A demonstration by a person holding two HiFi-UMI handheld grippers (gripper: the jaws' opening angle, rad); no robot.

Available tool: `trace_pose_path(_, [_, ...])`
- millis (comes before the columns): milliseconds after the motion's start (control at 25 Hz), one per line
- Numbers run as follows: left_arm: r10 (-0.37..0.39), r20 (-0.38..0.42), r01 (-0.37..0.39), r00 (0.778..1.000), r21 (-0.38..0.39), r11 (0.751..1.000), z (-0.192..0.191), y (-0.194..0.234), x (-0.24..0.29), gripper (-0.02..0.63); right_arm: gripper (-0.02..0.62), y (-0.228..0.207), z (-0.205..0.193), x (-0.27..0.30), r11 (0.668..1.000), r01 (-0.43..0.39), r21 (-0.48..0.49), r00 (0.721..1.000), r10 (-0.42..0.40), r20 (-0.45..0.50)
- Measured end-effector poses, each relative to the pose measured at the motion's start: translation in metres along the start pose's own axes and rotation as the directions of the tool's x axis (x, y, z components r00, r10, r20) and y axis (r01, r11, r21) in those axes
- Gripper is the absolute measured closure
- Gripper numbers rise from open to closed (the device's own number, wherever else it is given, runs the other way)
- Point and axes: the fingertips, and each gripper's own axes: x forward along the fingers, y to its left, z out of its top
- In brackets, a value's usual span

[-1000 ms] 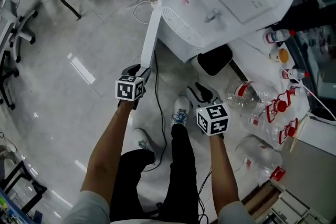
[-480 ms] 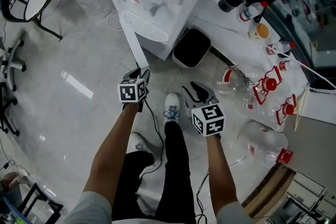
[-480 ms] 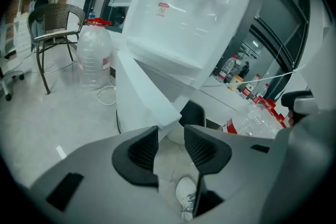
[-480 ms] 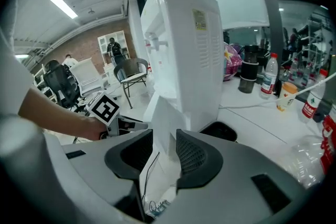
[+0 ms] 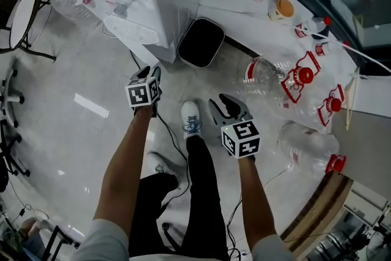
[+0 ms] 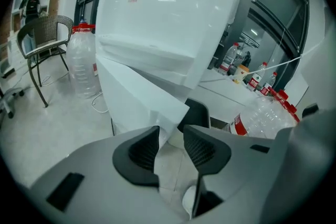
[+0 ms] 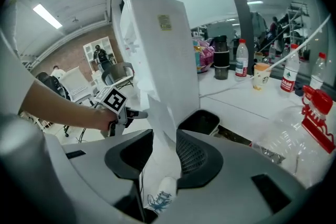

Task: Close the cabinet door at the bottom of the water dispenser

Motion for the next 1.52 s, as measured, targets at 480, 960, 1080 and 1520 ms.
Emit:
trace_pose_path(480, [-0.002,-0.03,0.0,1.0,-0.055,0.998,0.03,-0.022,0.039,0.448,0.428,-0.051,0.011,-0.007,0.998,0.052,0.037,0.998,-0.053,0.014])
trace_pose_path(960, [-0.083,-0.045,0.084,0.996,0.023,0.996,0.048,-0.048,0.026,0.448,0.43,-0.053,0.046,-0.015,0.997,0.039,0.073,0.996,-0.045,0.075])
trace_pose_path(1080, [-0.114,-0.037,0.115,0.993,0.055,0.992,0.045,-0.052,-0.012,0.448,0.433,-0.046,0.07,-0.032,0.997,0.054,0.046,0.994,-0.058,0.093])
trace_pose_path(1520, [-0.114,0.096,0.096,0.989,0.18,0.979,0.15,-0.013,-0.246,0.562,0.523,0.035,0.196,-0.137,0.995,0.099,0.026,0.976,-0.103,0.193])
